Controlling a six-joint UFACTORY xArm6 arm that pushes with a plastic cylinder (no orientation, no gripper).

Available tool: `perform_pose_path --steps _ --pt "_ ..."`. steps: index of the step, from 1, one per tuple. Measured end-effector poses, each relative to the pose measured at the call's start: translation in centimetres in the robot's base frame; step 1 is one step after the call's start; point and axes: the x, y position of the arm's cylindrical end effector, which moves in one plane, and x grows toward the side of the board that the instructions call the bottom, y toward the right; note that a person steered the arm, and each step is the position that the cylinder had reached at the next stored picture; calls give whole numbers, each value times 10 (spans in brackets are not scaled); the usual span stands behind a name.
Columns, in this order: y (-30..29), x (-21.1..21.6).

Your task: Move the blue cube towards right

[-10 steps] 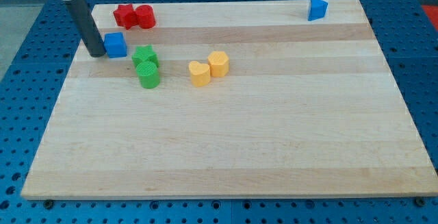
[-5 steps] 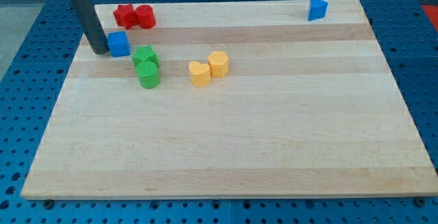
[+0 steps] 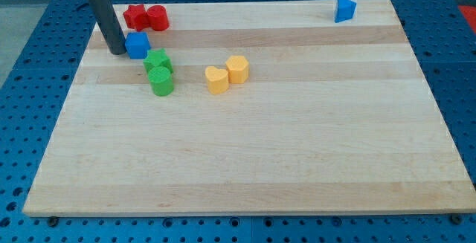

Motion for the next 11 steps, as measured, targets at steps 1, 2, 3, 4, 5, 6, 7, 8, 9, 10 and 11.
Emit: perform_pose_path --steps 1,2,3,4,5,6,7,8,9,10,11 --pt "4 1" --pt "4 3" --pt "11 3" --pt "25 3" --pt "38 3" --pt "45 3" --pt "45 -7" --pt "45 -15" --pt "55 -18" --pt "77 -18" --pt "83 -17"
